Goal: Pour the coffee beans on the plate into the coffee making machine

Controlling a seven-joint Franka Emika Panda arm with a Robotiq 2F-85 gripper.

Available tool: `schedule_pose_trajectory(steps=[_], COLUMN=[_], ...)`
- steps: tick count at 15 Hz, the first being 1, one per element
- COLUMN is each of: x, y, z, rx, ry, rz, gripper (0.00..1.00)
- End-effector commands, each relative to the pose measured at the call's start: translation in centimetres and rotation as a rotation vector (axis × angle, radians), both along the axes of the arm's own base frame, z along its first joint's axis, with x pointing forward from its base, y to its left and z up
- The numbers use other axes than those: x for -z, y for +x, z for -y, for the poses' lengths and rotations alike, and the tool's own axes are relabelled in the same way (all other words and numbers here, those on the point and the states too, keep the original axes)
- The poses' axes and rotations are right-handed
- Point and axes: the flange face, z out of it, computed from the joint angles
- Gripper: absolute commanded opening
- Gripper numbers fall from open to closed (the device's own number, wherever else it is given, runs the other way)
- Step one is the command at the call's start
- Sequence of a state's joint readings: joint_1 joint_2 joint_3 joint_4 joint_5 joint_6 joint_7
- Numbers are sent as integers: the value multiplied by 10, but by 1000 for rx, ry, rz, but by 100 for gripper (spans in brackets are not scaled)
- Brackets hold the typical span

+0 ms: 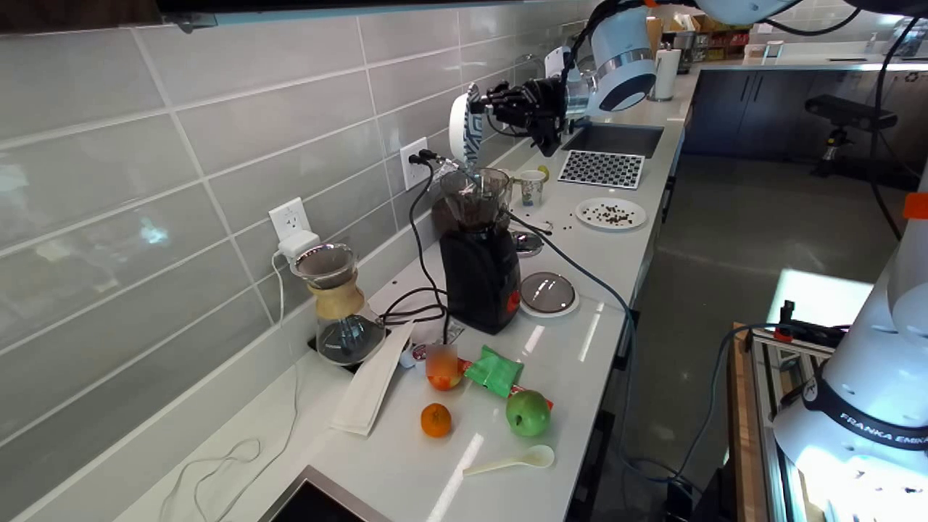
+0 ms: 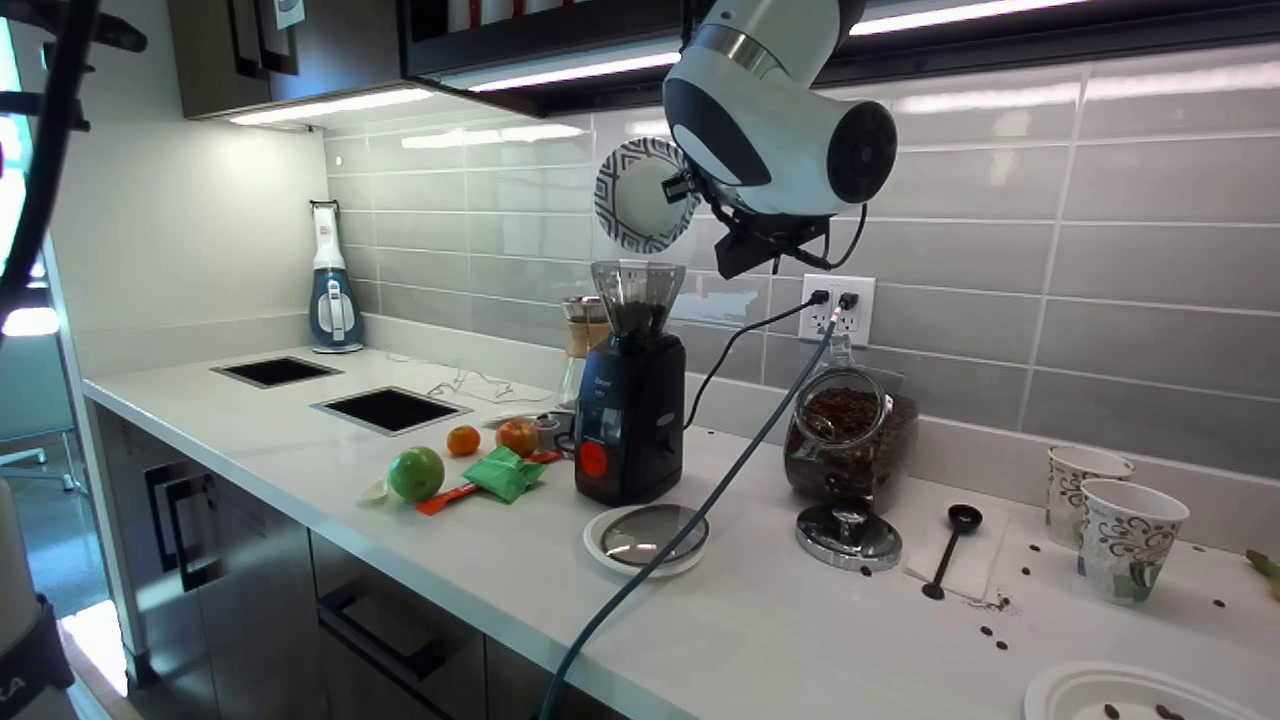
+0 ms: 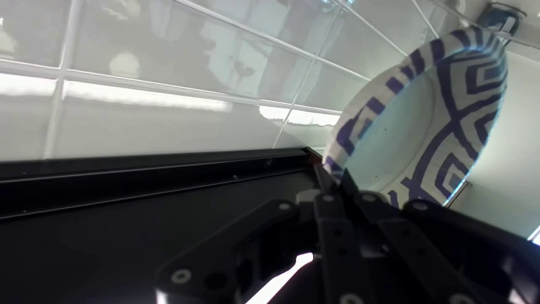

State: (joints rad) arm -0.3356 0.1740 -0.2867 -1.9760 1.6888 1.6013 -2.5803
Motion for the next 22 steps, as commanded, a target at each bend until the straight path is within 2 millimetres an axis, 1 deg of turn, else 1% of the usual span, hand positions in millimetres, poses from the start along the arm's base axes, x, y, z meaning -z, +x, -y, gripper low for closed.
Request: schedule_pose_trajectory(steps=[1,6,11,15,18,22], x=[-1,-10,-33,-50,-56,-61], y=[-7,-8,-12,-16,-17,-23], z=[-1,1,7,19,30,35], rx=[-6,10,34,110,198,244], ry=[21,41,118,203,258,356], rz=[22,-14,-94,-246,-380,-574], gripper=[1,1,1,1,1,1])
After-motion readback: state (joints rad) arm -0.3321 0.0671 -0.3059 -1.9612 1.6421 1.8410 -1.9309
